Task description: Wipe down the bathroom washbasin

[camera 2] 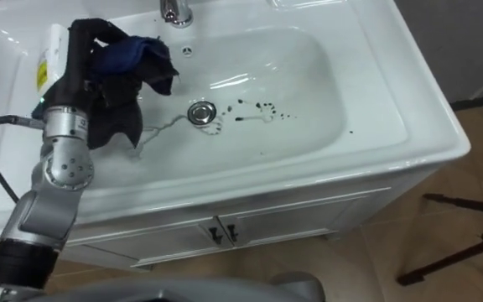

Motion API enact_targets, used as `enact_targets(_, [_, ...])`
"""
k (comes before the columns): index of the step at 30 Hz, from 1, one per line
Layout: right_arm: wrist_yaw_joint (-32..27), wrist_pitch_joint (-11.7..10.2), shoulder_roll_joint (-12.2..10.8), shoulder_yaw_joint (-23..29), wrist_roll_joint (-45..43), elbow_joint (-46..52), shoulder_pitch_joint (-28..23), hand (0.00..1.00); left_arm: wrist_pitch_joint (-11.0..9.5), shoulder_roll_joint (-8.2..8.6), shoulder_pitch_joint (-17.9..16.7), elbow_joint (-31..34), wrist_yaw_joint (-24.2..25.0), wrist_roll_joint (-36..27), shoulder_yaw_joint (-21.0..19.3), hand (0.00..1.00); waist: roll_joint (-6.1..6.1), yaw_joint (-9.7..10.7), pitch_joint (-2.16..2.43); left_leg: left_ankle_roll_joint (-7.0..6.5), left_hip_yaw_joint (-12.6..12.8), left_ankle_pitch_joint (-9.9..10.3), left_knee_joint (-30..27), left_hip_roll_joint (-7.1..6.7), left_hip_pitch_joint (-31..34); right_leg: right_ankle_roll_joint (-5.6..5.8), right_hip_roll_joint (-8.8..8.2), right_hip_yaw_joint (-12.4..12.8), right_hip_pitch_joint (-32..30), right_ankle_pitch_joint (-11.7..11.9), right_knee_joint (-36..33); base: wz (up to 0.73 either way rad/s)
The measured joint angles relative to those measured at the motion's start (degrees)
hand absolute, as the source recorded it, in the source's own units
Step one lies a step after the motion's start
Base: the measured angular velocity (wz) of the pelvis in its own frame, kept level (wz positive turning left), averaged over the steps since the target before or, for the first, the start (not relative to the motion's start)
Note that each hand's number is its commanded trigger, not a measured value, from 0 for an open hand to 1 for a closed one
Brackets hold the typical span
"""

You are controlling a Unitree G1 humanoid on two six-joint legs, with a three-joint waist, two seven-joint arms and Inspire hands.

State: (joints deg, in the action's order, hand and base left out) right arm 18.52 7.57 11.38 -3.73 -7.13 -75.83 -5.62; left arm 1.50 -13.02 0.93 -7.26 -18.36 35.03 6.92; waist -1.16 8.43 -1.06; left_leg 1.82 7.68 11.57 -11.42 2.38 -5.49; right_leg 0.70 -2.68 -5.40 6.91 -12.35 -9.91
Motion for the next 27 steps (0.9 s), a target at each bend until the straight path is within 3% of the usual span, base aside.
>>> enact_targets(9, [-1.39,0.05,0.00,0.05,0.05,0.90,0.00,0.00,1.21,0.03,0.84,-10.56,1.72,3.99,0.65,1.00,-0.11,1.24,0.23,0.00,0.35,0.00,0.01,0.00,0.50,0.00,-0.01,0.17,-0.52,0.01,0.01,-0.01])
enact_targets(11, [-2.06,0.07,0.10,0.04,0.42,1.32,0.02,0.00,2.07,0.03,1.08,-12.20,2.16,4.03,0.69,1.00,-0.24,1.23,0.53,0.00,0.35,0.00,0.01,0.00,0.82,-0.01,-0.03,0.10,-0.83,0.01,-0.06,0.00])
enact_targets(19, [-3.51,1.35,0.53,0.09,1.99,4.68,-0.19,0.00,5.57,0.49,2.79,-23.95,5.52,7.20,0.60,1.00,-0.12,0.73,0.63,0.00,1.64,0.00,0.12,0.19,-0.27,-0.01,0.02,0.56,-0.52,0.01,-0.76,-0.05])
enact_targets(27, [-6.49,3.41,0.43,0.62,1.96,7.05,-1.51,0.00,6.79,1.11,3.45,-25.95,6.49,7.33,0.61,1.00,-0.18,0.91,0.93,-0.01,1.74,0.01,0.20,0.21,-0.62,0.03,0.06,0.73,-0.53,-0.03,-0.94,0.00])
